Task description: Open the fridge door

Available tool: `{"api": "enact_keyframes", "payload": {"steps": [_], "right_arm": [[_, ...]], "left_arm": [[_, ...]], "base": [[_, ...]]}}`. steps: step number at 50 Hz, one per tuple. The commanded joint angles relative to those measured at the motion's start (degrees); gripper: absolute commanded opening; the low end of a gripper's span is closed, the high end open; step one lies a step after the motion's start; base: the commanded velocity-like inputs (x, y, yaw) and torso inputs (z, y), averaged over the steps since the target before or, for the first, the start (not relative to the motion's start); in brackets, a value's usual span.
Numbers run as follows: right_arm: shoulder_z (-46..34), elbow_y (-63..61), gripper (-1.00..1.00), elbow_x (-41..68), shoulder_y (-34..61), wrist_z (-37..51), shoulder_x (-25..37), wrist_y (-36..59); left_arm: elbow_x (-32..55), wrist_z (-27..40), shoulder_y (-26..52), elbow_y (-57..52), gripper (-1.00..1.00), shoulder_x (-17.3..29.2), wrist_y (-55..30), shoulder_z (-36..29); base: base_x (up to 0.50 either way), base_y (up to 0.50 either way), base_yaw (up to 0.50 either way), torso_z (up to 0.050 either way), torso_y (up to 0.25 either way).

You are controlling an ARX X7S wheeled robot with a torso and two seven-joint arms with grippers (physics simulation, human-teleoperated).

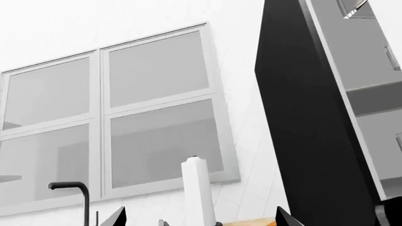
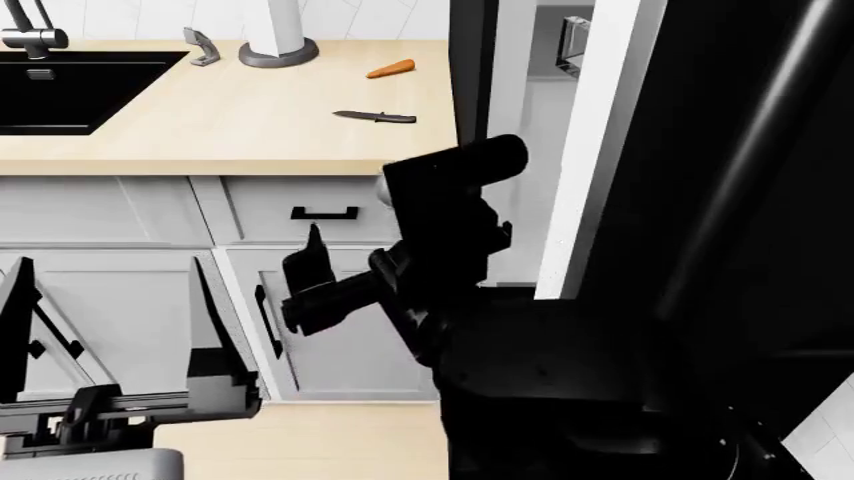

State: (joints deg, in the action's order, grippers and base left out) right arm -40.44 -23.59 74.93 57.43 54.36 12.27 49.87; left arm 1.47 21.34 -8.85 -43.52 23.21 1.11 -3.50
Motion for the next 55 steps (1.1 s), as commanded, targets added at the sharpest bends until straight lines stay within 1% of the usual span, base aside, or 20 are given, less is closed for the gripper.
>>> {"api": "enact_keyframes", "payload": {"steps": [1, 9, 15, 22, 28, 34, 44, 49, 55], "right_arm": [[-0.4, 10.5, 1.0, -1.2, 3.1, -0.7, -3.2, -0.3], [-0.9, 19.1, 1.0, -3.5, 4.9, -3.6, -4.8, -1.8], [-0.3, 23.7, 1.0, -4.0, 5.3, -3.2, -6.3, -3.3], [-0.7, 26.6, 1.0, -4.6, 6.5, -4.7, -7.3, -4.2], [-0.7, 32.1, 1.0, -5.5, 8.1, -6.1, -8.5, -5.6], [-0.1, 36.5, 1.0, -5.7, 9.8, -7.1, -9.4, -7.3], [3.0, 43.2, 1.0, -4.2, 11.4, -5.8, -10.2, -10.8], [4.3, 46.8, 1.0, -3.8, 11.5, -3.3, -10.7, -13.0], [5.1, 51.6, 1.0, -3.5, 12.4, -2.5, -10.9, -15.6]], "left_arm": [[0.3, 0.2, 0.0, 0.2, 1.0, 0.2, 0.3, 0.2], [0.3, 0.2, 2.0, 1.1, 1.0, 0.0, -0.6, -0.6], [0.5, 0.1, 2.5, 1.4, 1.0, 0.0, -0.7, -0.8], [0.8, 0.4, 0.3, 0.2, 1.0, 0.5, 0.2, 0.0], [1.2, 0.1, 3.3, 2.1, 1.0, 0.2, -0.9, -0.8], [1.4, 0.1, 3.4, 2.2, 1.0, 0.3, -0.7, -0.8], [1.5, 0.6, -0.8, 0.1, 1.0, 1.0, 1.0, 0.4], [1.6, 0.8, -1.3, -0.3, 1.0, 1.1, 1.1, 0.7], [1.7, 0.9, -1.0, -0.1, 1.0, 1.2, 1.0, 0.7]], "base": [[0.0, 0.0, 0.0, 0.0, 0.0], [0.0, 0.0, 0.0, 0.0, 0.0], [0.0, 0.0, 0.0, 0.0, 0.0], [0.0, 0.0, 0.0, 0.0, 0.0], [0.0, 0.0, 0.0, 0.0, 0.0], [0.0, 0.0, 0.0, 0.0, 0.0], [0.0, 0.0, 0.0, 0.0, 0.0], [0.0, 0.0, 0.0, 0.0, 0.0], [0.0, 0.0, 0.0, 0.0, 0.0]]}}
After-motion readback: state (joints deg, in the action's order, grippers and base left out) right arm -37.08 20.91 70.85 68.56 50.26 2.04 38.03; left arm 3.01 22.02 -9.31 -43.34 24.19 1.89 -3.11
